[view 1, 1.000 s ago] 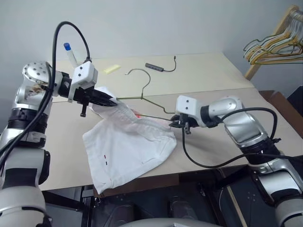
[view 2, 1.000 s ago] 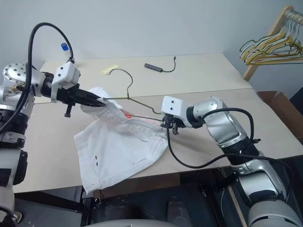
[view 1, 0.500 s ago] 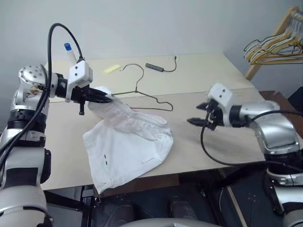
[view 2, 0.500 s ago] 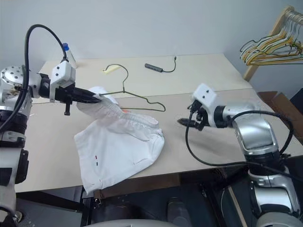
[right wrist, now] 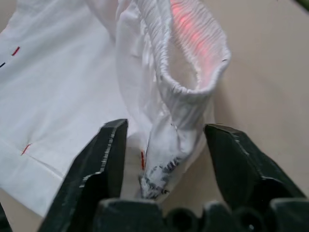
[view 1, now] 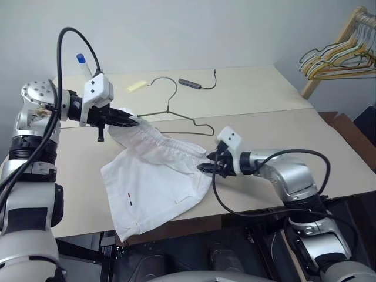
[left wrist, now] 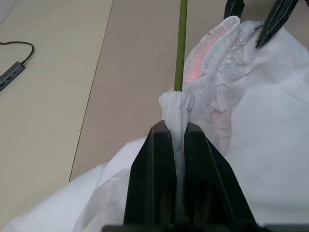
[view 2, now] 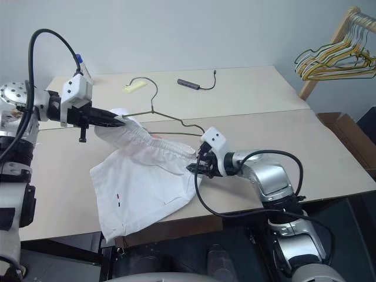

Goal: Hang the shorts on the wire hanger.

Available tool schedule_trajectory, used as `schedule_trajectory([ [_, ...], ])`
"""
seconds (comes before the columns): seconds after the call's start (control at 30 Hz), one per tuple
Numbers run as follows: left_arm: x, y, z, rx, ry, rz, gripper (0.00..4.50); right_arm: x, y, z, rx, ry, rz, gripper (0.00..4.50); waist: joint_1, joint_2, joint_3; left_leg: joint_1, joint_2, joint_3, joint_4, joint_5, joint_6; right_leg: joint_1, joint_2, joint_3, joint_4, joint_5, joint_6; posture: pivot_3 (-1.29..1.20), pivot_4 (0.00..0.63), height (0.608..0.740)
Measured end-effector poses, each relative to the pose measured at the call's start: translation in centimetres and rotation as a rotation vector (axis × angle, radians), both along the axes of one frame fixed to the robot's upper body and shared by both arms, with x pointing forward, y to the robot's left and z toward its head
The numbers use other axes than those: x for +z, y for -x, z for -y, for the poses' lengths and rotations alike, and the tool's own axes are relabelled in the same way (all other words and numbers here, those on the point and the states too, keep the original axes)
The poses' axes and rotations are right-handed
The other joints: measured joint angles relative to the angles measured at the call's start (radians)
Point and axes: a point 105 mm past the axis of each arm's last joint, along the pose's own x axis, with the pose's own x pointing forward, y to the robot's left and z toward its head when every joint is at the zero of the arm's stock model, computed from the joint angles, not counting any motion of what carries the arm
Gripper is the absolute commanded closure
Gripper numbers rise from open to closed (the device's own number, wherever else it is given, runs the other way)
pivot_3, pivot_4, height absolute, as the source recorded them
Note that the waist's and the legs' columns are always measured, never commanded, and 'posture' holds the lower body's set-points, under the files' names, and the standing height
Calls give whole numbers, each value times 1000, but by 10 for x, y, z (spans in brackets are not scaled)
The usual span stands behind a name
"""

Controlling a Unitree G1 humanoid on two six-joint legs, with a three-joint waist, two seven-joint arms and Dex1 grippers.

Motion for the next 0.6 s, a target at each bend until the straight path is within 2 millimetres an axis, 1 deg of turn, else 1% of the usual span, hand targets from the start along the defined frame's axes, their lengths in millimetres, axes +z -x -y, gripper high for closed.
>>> schedule_trajectory([
  [0.07, 1, 0, -1, 1, 1, 4, 4500, -3, -2, 3, -20, 11, -7, 3133, 0, 0, 0, 0, 0, 0, 0, 0, 0, 0, 0, 0, 1, 0, 0, -25, 0, 740],
  [0.2, 4, 1, -1, -3, -2, 12, 4500, 0, -5, 5, -30, 4, -1, 4460, -1, 0, 0, 0, 0, 0, 0, 0, 0, 0, 0, 0, 0, 0, 0, -18, 0, 740],
  [0.3, 5, 4, -1, -19, 11, 10, 4500, -1, -7, 8, -44, 6, -10, 4460, -1, 0, 0, 0, 0, 0, 0, 0, 0, 0, 0, 0, 0, 0, 0, -16, 0, 740],
  [0.4, 9, 14, -2, -58, 39, -4, 4500, 0, -12, 15, -69, 10, -13, 4460, -4, 0, 0, 0, 0, 0, 0, 0, 0, 0, 0, 1, 1, 0, 0, -16, 0, 740],
  [0.47, 12, 21, -3, -78, 47, -12, 4500, 5, -21, 28, -112, 11, 1, 4460, -3, 0, 0, 0, 0, 0, 0, 0, 0, 0, 0, 1, 1, 0, 0, -14, 0, 740],
  [0.6, 16, 24, -2, -87, 49, -9, 4500, 14, -33, 46, -159, 28, 28, 4460, 5, 0, 0, 0, 0, 0, 0, 0, 0, 0, 0, 0, 0, 0, 0, -17, 0, 740],
])
